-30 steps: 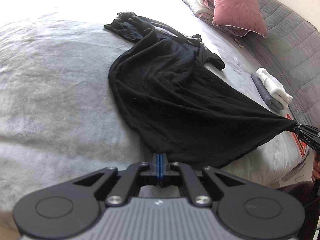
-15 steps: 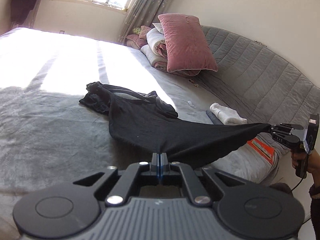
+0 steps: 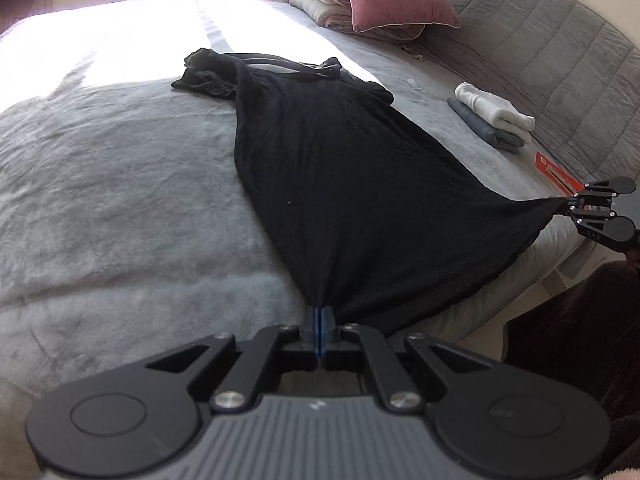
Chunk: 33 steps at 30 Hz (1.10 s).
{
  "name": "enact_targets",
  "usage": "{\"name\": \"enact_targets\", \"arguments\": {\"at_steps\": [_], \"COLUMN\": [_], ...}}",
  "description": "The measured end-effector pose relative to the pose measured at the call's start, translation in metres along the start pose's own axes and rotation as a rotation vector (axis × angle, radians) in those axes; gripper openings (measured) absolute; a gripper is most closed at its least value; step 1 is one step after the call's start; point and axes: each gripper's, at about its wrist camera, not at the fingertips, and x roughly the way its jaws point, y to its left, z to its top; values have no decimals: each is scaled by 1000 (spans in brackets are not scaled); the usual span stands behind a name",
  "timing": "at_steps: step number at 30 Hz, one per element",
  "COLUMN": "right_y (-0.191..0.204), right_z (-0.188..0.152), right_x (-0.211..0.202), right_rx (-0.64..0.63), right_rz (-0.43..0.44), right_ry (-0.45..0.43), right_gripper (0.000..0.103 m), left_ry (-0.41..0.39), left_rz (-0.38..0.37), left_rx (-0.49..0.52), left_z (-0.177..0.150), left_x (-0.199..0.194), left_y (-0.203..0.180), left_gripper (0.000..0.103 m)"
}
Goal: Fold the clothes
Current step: 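Stretch the hem apart with both grippers, spreading the garment lengthwise, then lay the garment flat on the bed and open both grippers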
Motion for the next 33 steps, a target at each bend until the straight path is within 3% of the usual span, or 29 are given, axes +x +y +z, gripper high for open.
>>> {"name": "enact_targets", "arguments": {"at_steps": [5, 9, 10, 12, 15, 18, 33], "right_y": [5, 5, 4, 3, 2, -1, -41], "right_z": [-7, -10, -10, -10, -10, -9, 14], "right_x": [11, 14, 15, 16, 12, 9, 19], "right_rx": [10, 40, 48, 60, 62, 62, 278], "right_rz": [42, 80, 90, 100, 113, 126, 221], "right_ry": [42, 59, 64, 72, 61, 55, -3], "right_gripper": [3, 6, 10, 21, 50, 50, 54], "left_ry": [66, 74, 73, 72, 54, 41, 8], "left_rz": [24, 9, 3, -9, 1, 21, 82], "left_rx": [49, 18, 11, -3, 0, -1, -85], "left_z": [-3, -1, 0, 1, 4, 8, 37], "left_x": [15, 16, 15, 13, 10, 7, 21], "left_y": [-6, 1, 3, 6, 7, 8, 14], "left_gripper": [1, 6, 9, 28, 46, 52, 59]}}
